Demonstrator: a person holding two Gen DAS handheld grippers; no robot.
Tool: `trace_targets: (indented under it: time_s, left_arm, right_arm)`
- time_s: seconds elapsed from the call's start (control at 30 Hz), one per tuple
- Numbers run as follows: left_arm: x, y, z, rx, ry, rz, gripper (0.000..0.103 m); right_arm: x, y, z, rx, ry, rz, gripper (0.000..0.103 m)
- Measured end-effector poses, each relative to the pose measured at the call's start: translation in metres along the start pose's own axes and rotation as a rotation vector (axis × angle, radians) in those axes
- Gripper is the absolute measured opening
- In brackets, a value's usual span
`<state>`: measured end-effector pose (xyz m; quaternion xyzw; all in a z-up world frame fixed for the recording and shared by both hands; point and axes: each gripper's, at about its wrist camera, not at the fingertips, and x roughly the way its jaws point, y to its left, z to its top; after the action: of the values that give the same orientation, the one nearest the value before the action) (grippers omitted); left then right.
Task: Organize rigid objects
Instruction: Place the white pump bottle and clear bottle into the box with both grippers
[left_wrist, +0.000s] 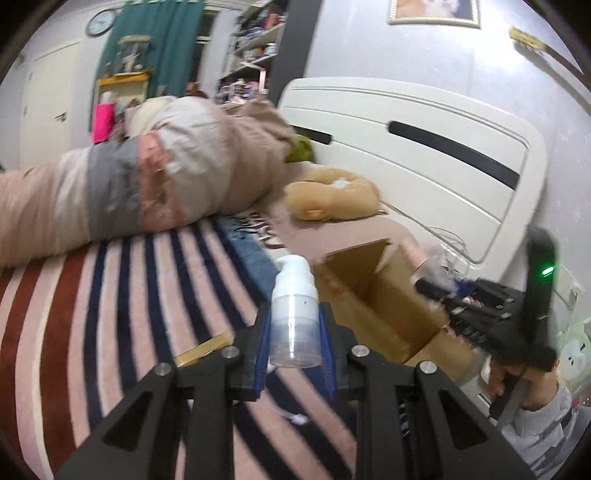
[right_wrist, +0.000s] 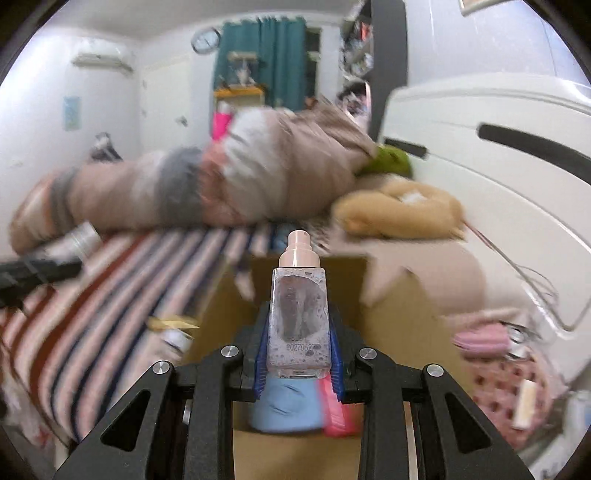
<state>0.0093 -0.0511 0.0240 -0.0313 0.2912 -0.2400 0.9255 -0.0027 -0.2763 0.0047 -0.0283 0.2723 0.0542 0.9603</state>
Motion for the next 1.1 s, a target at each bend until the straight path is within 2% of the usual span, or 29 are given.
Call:
trace_targets:
  time_s: [0.1,0.17,0.33,0.53,0.7,0.8,0.9,1.07,1.1]
  left_arm:
    - [0.015,-0.024,0.009,0.018,0.017,-0.036,0.021]
    - [0.026,-0.04,0.014,0.039,0.034,-0.03,0.021]
    - [0.042,-0.056,0.02,0.076,0.065,-0.034,0.021]
    - [0.053,-0.061,0.028,0.108,0.1,-0.036,0.021]
    - [0.064,-0.072,0.041,0.151,0.136,-0.068,0.021]
    - [0.083,-0.087,0.05,0.205,0.194,-0.087,0.021]
    - [0.112,-0.103,0.056,0.265,0.289,-0.125,0.021]
    - [0.162,-0.116,0.053,0.34,0.475,-0.119,0.021]
    - [0.167,-0.117,0.052,0.345,0.491,-0.11,0.021]
  right_arm:
    - [0.014,-0.025,-0.011,-0.007,0.073,-0.014,0.022]
    - [0.023,-0.033,-0.018,-0.028,0.112,-0.004,0.022]
    - [0.044,-0.031,-0.03,-0.105,0.177,-0.053,0.022]
    - [0.043,-0.03,-0.033,-0.132,0.16,-0.066,0.023]
    - [0.036,-0.037,-0.03,-0.083,0.131,-0.028,0.023]
    - [0.032,-0.041,-0.029,-0.07,0.117,-0.003,0.023]
    - [0.031,-0.043,-0.03,-0.057,0.108,0.031,0.023]
    - [0.03,-0.048,-0.03,-0.043,0.098,0.062,0.023]
    - [0.03,-0.049,-0.031,-0.041,0.095,0.065,0.023]
